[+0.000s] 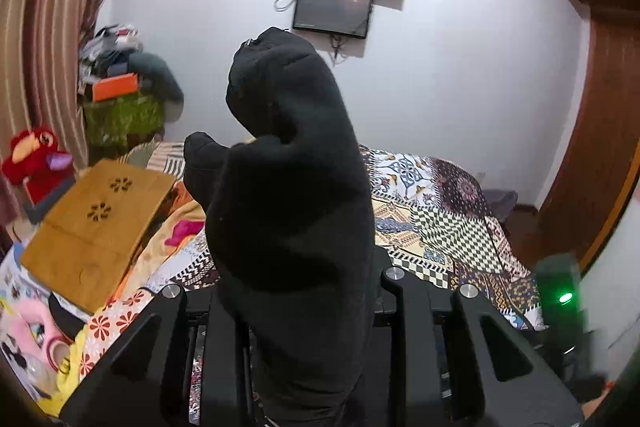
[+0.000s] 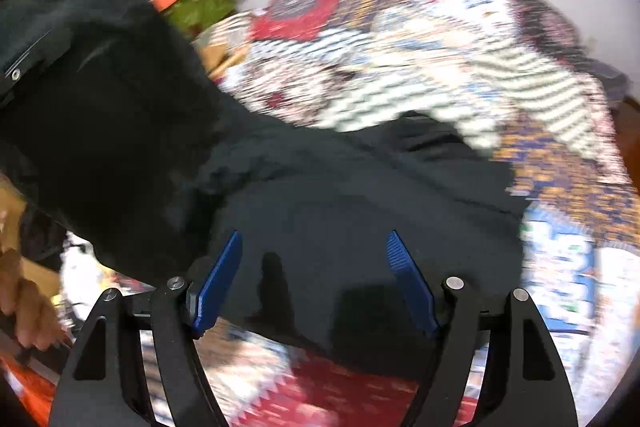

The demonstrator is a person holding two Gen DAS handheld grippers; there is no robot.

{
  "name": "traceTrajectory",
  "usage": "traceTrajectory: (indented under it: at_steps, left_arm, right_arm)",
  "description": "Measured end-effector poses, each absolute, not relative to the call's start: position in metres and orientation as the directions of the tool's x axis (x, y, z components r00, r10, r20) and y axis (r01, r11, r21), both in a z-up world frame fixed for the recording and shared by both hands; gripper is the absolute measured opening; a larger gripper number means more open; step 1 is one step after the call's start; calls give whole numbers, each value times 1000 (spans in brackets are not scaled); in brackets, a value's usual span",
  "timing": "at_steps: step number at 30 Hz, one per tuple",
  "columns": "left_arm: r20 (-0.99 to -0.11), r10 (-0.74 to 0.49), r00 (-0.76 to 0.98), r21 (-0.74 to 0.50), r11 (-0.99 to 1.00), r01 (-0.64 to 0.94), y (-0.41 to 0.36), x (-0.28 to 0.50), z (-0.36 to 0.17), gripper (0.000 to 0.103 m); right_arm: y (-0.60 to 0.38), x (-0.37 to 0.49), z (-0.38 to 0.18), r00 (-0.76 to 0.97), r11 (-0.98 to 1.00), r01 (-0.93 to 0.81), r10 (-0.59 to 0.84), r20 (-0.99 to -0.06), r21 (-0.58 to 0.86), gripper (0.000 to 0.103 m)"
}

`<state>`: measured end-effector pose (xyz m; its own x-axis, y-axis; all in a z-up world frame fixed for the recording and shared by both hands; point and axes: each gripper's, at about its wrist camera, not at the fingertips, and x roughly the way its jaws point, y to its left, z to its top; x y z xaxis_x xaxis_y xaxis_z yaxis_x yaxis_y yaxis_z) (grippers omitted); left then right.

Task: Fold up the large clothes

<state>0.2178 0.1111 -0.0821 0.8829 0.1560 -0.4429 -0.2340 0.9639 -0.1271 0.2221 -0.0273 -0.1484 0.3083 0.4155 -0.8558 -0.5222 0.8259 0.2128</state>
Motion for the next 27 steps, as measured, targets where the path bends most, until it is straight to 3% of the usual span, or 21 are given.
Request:
traceTrajectory:
  at_steps: [5,9,13,16,19,23,27]
  left_arm:
    - [-448,103,888,-91,983,-159,66,225,-79,27]
    - [-484,19,875,-53,997,-51,18,242,-83,27]
    - [-569,-73,819,-40,997,61,-21,260,-103,27]
    - [-663,-176,728,-120,984,128,-36,273,-128,27]
    - [-755,-234,612,-155,971,181,-49,284,-161,29]
    - [-838,-227,496,-133,967,218,-64,291,-202,44]
    - [-832,-258,492,-123,949,290,-78,275,-201,74]
  right_arm:
    - [-69,232,-180,350,896,-443,219,-911,45,73]
    - [-82,232,-210,273,900,-415,265,-925,136,72]
    - [-116,229,-189,284,893,-388,351,-892,228,72]
    - [-165,216,-171,450,952,-277,251,-857,133,73]
    - [-208,206,-167,476,972,-204,203,-856,117,73]
    - [-244,197,-165,474,979,-140,199,-858,149,73]
    - [-257,195,-161,486,977,-136,212,-848,167,73]
